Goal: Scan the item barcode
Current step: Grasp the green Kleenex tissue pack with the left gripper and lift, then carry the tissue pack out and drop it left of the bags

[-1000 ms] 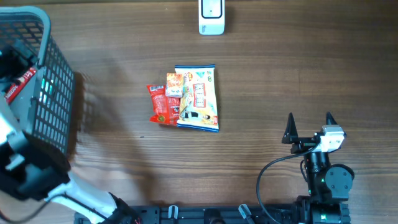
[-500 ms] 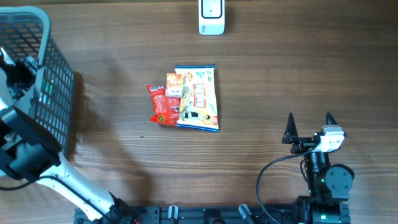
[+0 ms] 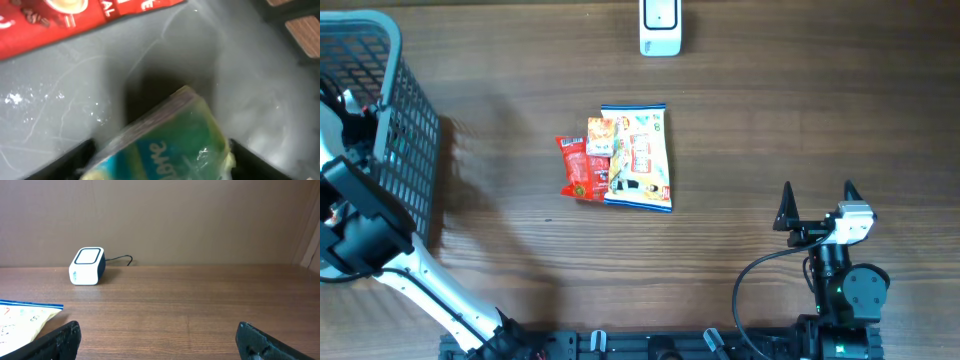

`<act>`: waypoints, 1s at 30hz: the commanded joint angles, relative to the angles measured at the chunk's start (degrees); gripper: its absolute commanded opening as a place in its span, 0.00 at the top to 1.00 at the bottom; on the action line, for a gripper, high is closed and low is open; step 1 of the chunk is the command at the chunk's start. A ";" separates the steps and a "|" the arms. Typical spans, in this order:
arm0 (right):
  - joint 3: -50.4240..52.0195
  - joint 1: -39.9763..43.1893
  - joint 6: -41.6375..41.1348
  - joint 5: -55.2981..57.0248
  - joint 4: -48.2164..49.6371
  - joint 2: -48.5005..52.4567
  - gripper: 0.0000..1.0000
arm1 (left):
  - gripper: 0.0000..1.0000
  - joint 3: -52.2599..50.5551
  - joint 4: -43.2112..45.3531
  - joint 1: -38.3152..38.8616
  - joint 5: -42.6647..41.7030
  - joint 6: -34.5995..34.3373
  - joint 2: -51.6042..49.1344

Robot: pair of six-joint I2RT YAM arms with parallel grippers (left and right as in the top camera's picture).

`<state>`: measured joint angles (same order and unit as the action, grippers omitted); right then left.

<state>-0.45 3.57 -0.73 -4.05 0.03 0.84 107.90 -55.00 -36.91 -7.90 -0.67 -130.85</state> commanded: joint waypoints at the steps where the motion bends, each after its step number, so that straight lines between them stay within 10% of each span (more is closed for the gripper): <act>1: 0.17 0.24 0.59 -0.46 0.17 -0.31 0.00 | 0.76 -0.42 -0.07 -0.09 -1.49 1.77 -2.78; 3: 0.17 0.24 0.59 -0.46 0.15 -0.31 0.01 | 0.96 -0.42 -0.28 -0.09 -1.49 1.75 -2.75; 15: 0.17 0.24 0.61 -0.46 0.17 -0.31 0.00 | 0.96 3.39 -5.99 -0.13 -1.49 0.79 10.10; 22: 0.17 0.24 0.59 -0.46 0.15 -0.31 0.00 | 0.96 4.15 -4.74 -0.11 -2.75 -11.34 28.09; 30: 0.17 0.24 0.59 -0.46 0.15 -0.31 0.00 | 0.96 4.15 -11.89 3.19 -23.23 -16.72 36.79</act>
<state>-0.45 3.57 -0.73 -4.05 0.03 0.84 112.55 -63.51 -36.27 -18.76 -14.09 -93.23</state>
